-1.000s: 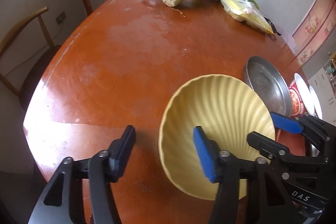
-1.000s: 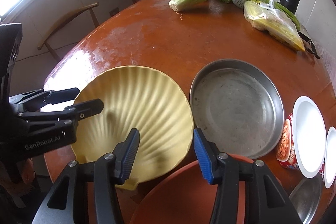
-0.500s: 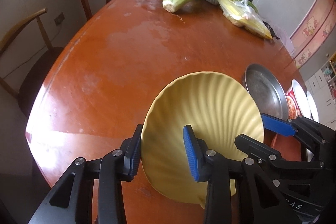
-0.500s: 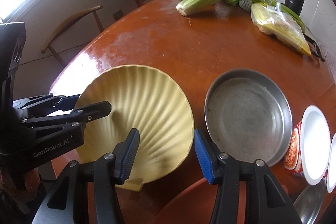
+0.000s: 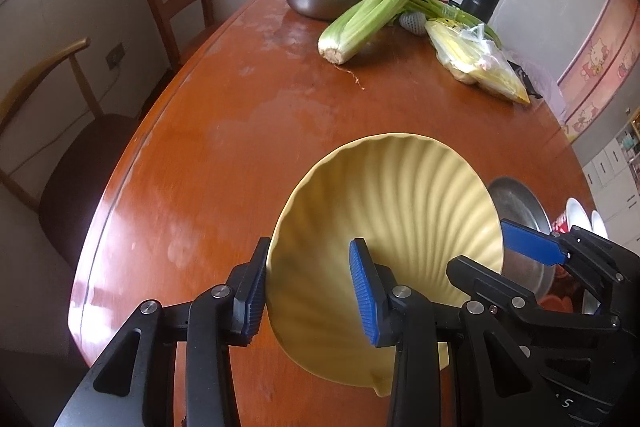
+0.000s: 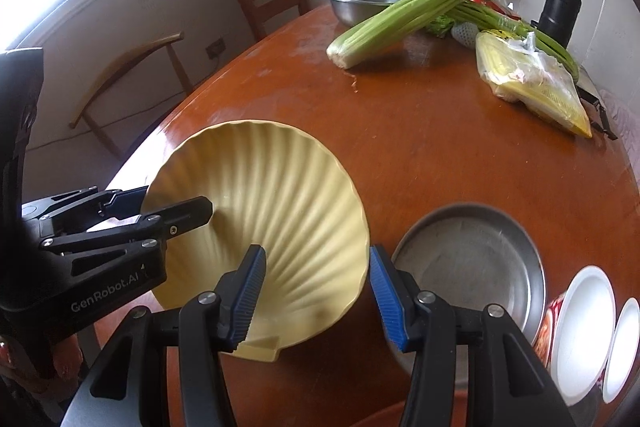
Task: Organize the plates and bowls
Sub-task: 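Carry the shell bowl and set it down, opening the left gripper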
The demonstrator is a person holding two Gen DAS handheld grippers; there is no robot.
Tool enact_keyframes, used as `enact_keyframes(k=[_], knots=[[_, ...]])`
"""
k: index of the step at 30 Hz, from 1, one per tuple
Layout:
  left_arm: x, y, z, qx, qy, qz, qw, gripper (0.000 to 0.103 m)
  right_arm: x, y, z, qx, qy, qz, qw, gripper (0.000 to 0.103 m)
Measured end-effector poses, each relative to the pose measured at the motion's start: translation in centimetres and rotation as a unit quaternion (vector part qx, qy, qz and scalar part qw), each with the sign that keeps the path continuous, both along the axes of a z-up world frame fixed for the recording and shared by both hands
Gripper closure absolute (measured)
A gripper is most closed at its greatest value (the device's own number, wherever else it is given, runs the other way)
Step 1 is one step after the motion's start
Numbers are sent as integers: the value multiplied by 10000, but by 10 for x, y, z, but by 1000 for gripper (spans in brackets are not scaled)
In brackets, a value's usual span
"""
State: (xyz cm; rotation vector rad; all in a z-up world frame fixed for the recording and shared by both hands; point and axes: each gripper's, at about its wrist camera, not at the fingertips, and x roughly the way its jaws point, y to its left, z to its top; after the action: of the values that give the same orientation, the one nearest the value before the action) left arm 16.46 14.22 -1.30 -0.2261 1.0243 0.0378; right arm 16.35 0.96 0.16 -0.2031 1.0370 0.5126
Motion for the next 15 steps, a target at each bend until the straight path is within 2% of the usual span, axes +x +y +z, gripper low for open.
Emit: enact_keyframes(k=[6, 15], knots=[[22, 0, -8, 31, 100, -76, 9999, 64, 21, 2, -7, 19, 137, -197, 9997, 50], [35, -2, -22, -1, 218, -119, 9997, 63, 34, 1, -19, -33, 293, -333, 9990, 50]])
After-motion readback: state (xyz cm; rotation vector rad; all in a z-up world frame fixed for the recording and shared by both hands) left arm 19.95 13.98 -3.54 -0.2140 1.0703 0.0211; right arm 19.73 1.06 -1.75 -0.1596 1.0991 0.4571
